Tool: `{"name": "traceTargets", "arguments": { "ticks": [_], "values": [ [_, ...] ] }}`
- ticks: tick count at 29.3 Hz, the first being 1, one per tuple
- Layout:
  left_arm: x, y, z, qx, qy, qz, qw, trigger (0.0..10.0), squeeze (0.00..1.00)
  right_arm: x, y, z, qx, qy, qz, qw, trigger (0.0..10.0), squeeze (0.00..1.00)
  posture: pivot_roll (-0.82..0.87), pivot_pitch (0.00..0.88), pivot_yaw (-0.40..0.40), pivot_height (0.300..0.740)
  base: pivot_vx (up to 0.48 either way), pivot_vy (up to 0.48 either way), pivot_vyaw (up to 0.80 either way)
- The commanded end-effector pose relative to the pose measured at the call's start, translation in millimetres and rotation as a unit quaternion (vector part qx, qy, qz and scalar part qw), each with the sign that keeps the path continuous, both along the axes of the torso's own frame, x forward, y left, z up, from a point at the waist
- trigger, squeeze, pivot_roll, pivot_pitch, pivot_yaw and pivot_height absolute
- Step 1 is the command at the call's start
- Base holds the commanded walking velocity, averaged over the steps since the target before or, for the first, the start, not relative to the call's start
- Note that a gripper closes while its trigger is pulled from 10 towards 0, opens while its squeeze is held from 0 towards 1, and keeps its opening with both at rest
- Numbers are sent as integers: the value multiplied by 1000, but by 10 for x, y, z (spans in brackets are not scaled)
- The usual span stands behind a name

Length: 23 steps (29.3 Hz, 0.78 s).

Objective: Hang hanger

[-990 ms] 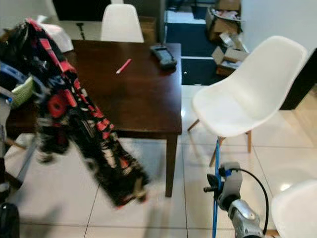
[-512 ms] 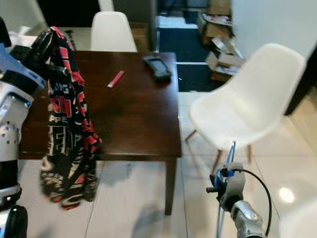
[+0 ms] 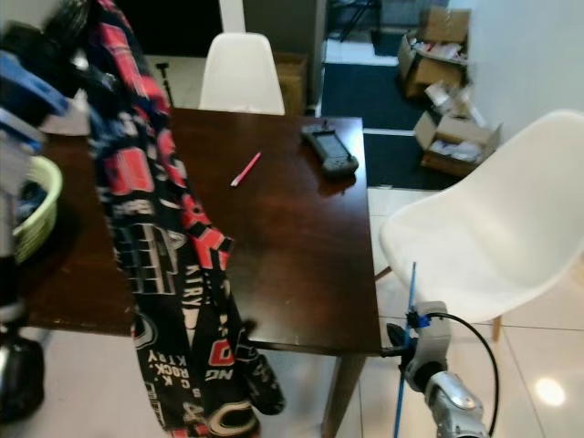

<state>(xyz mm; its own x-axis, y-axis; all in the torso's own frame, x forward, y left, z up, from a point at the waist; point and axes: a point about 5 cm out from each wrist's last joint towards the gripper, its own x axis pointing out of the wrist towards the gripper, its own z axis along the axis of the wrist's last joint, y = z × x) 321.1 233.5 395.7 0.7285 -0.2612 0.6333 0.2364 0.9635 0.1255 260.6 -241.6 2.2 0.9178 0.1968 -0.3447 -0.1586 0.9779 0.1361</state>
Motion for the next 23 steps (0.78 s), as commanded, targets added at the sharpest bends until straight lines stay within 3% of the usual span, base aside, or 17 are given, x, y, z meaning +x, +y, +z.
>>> {"name": "traceTargets", "arguments": {
  "ticks": [1, 3, 4, 7, 9, 16, 23],
  "values": [
    [84, -28, 174, 30, -13, 0, 999, 10000, 0, 49, 118, 12, 8, -8, 17, 1000, 10000, 0, 35, 87, -1, 740, 0, 0, 0],
    [178, 16, 410, 51, -24, 20, 998, 10000, 0, 53, 126, 12, 9, -9, 16, 1000, 10000, 0, 38, 86, -4, 740, 0, 0, 0],
    [178, 16, 410, 51, -24, 20, 998, 10000, 0, 53, 126, 12, 9, -9, 16, 1000, 10000, 0, 38, 86, -4, 740, 0, 0, 0],
    [191, 127, 797, 73, -50, 71, 994, 10000, 0, 56, 136, 12, 10, -10, 15, 1000, 10000, 0, 40, 87, -3, 740, 0, 0, 0],
    [191, 127, 797, 73, -50, 71, 994, 10000, 0, 56, 136, 12, 10, -10, 15, 1000, 10000, 0, 40, 87, -3, 740, 0, 0, 0],
    [39, 355, 1257, 70, -74, 163, 981, 10000, 0, 49, 130, 13, 9, -11, 15, 1000, 10000, 0, 48, 99, 1, 740, 0, 0, 0],
    [-74, 298, 1535, 97, -103, 195, 970, 10000, 0, 31, 105, 9, 8, -11, 13, 1000, 10000, 0, 45, 108, -8, 740, 0, 0, 0]
  ]
}}
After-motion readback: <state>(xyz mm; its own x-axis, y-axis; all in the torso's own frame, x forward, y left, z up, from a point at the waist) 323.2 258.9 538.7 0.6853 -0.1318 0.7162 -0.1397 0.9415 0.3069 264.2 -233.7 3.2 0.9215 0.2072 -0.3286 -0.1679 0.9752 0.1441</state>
